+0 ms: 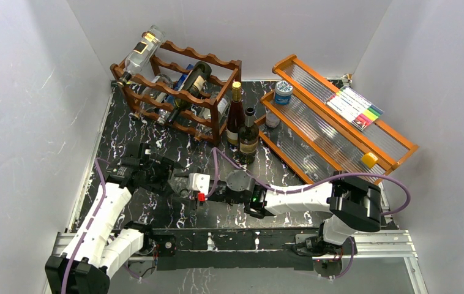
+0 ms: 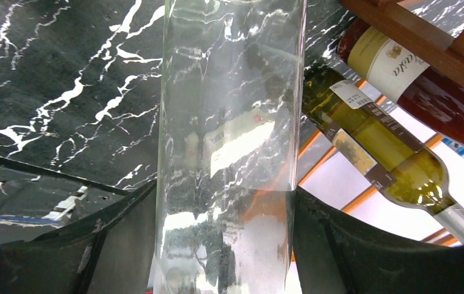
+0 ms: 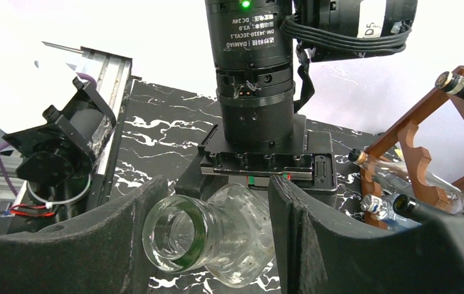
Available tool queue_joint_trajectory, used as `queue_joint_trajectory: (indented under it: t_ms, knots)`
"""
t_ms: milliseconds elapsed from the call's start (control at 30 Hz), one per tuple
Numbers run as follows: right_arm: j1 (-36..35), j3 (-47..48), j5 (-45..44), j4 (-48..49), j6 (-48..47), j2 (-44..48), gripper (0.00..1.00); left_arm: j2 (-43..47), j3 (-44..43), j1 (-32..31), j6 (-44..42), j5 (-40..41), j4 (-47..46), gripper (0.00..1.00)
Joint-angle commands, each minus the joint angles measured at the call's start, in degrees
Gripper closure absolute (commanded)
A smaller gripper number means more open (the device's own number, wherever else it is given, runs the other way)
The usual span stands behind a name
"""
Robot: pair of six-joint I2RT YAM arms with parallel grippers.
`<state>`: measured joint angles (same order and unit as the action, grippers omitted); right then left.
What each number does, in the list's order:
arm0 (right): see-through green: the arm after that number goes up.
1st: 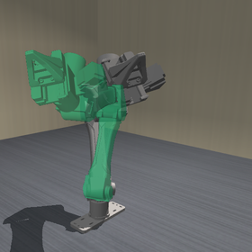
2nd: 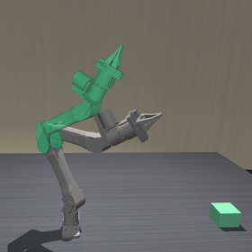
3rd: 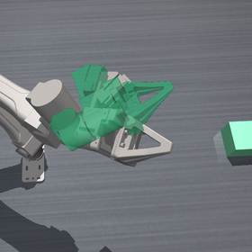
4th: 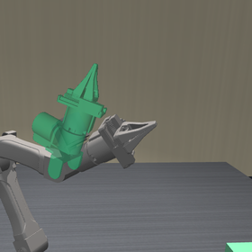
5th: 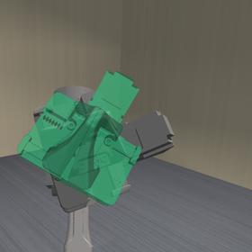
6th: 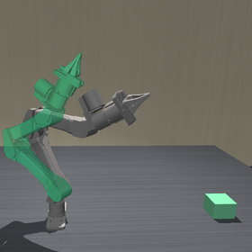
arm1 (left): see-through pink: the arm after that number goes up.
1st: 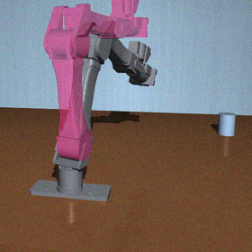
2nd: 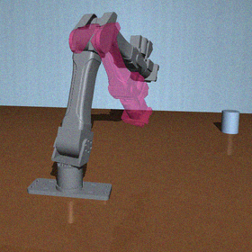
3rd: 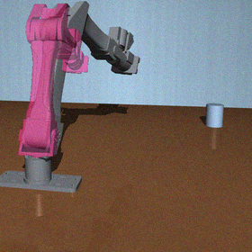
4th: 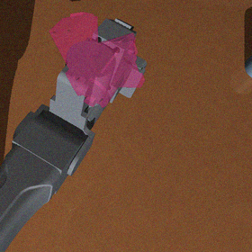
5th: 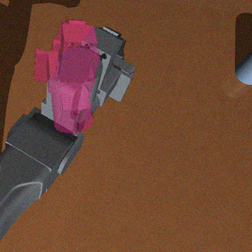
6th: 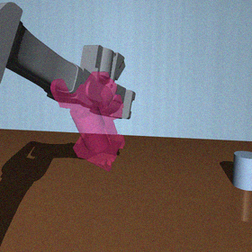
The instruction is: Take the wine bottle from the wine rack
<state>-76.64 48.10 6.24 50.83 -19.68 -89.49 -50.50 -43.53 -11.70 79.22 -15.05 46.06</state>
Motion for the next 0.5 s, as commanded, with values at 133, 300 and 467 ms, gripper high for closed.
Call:
queue_joint_trajectory:
  t_ms: [133,300,467]
  knots:
    - [0.3,0.4,-7.5,9.7,-1.2,-1.8,0.45,2.4,2.4,-0.1,2.9,-6.7,-4.1,1.0]
    - [0.3,-0.3,-11.3,11.8,-1.2,-0.5,0.88,3.3,3.8,-0.1,4.0,-7.4,-6.7,0.44]
    - [0.3,0.7,-14.8,10.0,-1.3,1.1,1.0,4.6,4.7,0.0,4.9,-6.5,-8.7,0.02]
